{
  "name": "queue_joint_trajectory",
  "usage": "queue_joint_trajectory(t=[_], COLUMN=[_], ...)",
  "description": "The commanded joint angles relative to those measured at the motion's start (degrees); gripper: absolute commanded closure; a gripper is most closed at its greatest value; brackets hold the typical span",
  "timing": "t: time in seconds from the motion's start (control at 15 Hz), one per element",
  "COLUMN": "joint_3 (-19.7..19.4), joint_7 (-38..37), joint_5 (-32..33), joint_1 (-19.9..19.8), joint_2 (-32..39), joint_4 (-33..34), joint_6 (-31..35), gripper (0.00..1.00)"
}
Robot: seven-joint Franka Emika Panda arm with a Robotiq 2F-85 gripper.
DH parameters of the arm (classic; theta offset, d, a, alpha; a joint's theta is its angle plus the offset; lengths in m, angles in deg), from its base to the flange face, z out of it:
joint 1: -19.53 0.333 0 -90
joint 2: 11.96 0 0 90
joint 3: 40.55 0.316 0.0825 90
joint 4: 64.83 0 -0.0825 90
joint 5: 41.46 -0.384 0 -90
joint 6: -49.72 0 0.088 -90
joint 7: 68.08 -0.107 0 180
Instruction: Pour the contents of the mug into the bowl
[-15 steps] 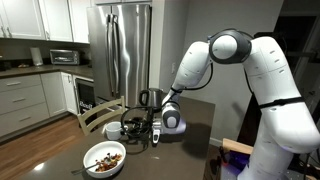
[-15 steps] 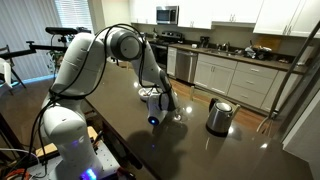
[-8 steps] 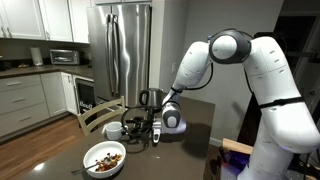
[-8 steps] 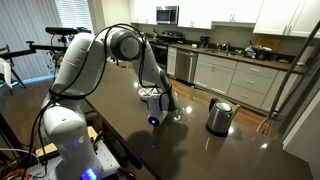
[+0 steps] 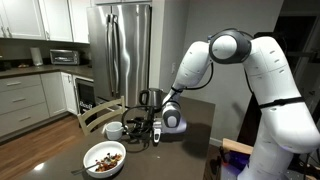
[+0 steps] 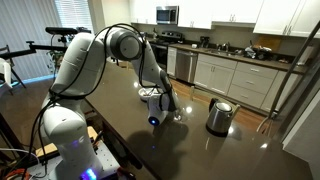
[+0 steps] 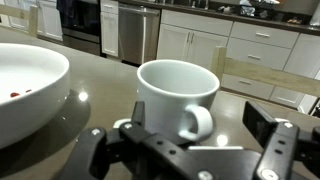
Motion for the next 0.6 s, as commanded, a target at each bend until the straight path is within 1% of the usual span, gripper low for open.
queue_joint_trajectory(t=[0.0,0.13,0.2,0.27,0.33,0.4,0.53], joint_3=[-0.24,-0.27,-0.28,-0.29,-0.3,-0.27,-0.28], joint_7=[-1.05,-1.16,-1.18,-1.18,-1.18,-1.15,-1.13], joint_5=[1.33,1.52,1.53,1.51,1.52,1.41,1.4], joint_1=[-0.17,-0.23,-0.26,-0.26,-0.27,-0.23,-0.21], joint_2=[0.27,0.25,0.23,0.21,0.21,0.19,0.15], joint_4=[-0.07,-0.07,-0.08,-0.09,-0.11,-0.11,-0.11], joint_6=[1.36,1.4,1.4,1.42,1.4,1.47,1.57], gripper=[0.0,0.0,0.06,0.1,0.19,0.17,0.18])
